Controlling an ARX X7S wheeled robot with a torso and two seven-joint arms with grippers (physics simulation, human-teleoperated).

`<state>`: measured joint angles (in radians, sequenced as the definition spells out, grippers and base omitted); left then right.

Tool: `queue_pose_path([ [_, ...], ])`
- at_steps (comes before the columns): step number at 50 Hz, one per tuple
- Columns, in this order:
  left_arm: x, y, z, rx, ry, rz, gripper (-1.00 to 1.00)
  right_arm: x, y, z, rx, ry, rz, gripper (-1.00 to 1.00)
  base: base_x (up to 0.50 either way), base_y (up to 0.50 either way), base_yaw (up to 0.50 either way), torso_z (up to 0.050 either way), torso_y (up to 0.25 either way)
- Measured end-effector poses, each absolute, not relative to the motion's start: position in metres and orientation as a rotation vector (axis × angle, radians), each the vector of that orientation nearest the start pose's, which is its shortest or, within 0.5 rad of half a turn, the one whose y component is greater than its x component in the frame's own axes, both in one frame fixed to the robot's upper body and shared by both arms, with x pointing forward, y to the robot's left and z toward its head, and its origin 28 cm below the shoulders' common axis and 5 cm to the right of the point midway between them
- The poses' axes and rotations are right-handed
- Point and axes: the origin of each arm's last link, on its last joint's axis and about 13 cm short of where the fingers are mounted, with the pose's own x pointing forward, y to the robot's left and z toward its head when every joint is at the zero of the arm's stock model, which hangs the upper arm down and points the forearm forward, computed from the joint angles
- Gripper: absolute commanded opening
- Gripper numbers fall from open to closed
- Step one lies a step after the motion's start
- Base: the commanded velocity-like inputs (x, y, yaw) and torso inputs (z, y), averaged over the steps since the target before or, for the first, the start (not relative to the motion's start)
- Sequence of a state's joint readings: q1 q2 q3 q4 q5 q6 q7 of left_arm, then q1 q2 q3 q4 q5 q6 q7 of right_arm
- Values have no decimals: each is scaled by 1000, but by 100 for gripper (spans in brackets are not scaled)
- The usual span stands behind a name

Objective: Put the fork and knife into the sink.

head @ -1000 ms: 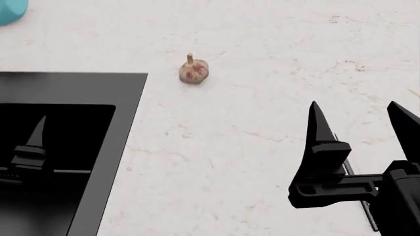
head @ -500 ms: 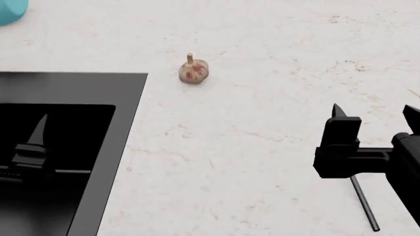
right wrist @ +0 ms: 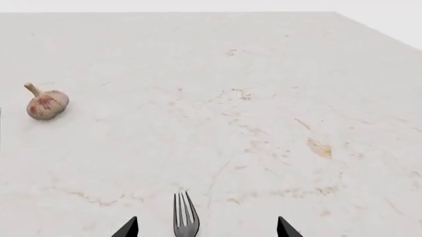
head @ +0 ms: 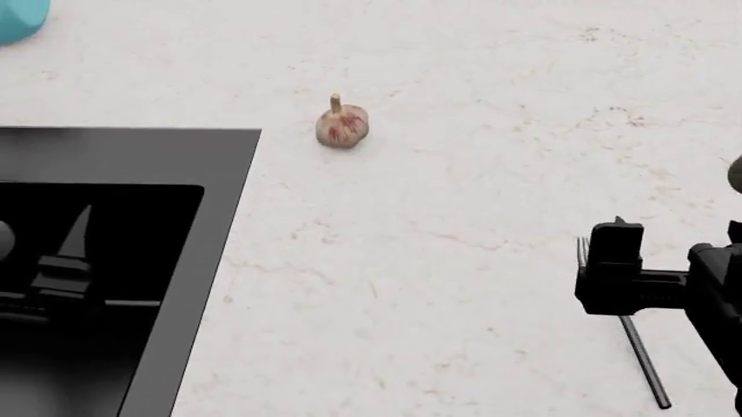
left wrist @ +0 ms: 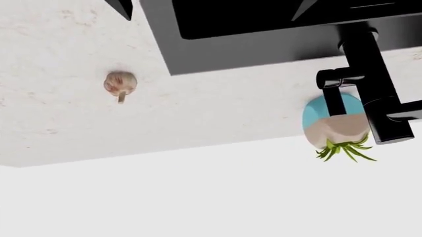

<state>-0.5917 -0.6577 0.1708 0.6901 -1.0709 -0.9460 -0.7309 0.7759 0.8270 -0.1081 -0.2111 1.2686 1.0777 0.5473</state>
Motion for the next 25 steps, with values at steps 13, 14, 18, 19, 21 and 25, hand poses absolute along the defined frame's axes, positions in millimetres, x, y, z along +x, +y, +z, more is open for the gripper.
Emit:
queue_pose_path([
  [13, 221, 237, 212, 108, -33, -37, 100, 271, -211, 202, 23, 346, -28, 100, 20, 21, 2, -15, 0],
  [14, 221, 237, 212, 108, -34, -37, 100, 271, -210, 200, 25, 351, -27, 100, 19, 21, 3, -16, 0],
  [18, 221, 237, 212, 109, -33, -38, 100, 270, -210, 191, 32, 370, -25, 100, 20, 21, 2, -16, 0],
  [19, 221, 237, 212, 109, -33, -38, 100, 269, -210, 188, 33, 376, -24, 100, 20, 21, 0, -16, 0],
  [21, 221, 237, 212, 110, -33, -39, 100, 269, -210, 184, 35, 385, -24, 100, 19, 21, 2, -16, 0],
  [25, 222, 237, 212, 110, -33, -39, 100, 268, -210, 177, 37, 403, -24, 100, 19, 21, 2, -16, 0],
])
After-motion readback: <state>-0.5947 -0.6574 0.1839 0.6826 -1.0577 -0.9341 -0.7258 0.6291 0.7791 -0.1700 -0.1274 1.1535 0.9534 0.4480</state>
